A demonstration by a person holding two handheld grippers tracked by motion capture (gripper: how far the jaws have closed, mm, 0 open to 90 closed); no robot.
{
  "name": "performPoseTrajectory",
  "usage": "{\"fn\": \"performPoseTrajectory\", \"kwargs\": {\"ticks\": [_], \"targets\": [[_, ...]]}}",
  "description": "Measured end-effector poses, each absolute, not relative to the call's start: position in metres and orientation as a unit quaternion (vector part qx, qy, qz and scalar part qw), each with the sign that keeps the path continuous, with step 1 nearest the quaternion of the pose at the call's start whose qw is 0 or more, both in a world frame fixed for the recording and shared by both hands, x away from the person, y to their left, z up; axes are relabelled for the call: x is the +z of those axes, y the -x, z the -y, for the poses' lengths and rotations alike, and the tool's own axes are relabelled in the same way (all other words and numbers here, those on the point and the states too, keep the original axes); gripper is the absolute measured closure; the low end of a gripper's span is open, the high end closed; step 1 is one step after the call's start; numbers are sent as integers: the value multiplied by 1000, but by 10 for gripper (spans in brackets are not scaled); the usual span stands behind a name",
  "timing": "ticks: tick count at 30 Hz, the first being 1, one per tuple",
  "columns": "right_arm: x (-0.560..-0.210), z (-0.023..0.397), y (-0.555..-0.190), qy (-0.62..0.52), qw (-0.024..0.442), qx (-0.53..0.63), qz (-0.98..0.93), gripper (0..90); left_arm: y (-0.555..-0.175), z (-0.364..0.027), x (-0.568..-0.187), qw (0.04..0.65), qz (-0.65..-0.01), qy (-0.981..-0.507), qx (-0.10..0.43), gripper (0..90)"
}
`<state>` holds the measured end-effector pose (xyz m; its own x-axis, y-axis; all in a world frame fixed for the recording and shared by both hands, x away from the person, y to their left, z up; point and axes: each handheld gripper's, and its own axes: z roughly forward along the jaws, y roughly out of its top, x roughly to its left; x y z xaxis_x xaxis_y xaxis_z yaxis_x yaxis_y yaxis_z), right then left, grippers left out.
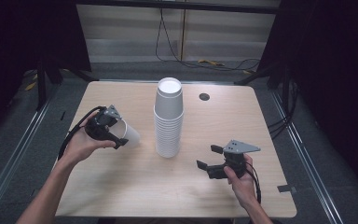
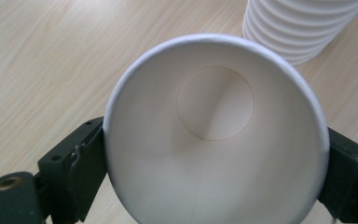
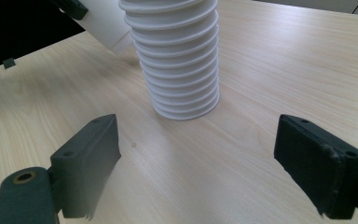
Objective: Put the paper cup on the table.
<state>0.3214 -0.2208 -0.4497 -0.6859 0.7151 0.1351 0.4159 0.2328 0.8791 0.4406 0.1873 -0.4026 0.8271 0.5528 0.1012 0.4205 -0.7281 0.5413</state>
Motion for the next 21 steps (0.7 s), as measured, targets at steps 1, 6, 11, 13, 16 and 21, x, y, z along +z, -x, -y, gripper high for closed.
{"fn": "performPoseTrajectory", "kwargs": {"ticks": [1, 6, 11, 13, 16, 21], "targets": [[-450, 221, -321, -366, 151, 499, -771, 143, -442, -185, -404, 251, -265, -922, 125, 95], [-449, 221, -322, -369, 150, 494, -773, 143, -449, -179, -407, 219, -267, -930, 122, 89], [-450, 223, -323, -376, 146, 491, -772, 144, -454, -171, -412, 188, -259, -940, 120, 85], [-450, 223, -323, -376, 146, 491, -772, 147, -455, -167, -415, 191, -261, -939, 119, 83], [-450, 223, -324, -378, 147, 488, -773, 169, -456, -163, -418, 186, -255, -941, 124, 75], [-450, 223, -324, -378, 146, 488, -773, 156, -456, -159, -419, 187, -251, -940, 132, 68]]}}
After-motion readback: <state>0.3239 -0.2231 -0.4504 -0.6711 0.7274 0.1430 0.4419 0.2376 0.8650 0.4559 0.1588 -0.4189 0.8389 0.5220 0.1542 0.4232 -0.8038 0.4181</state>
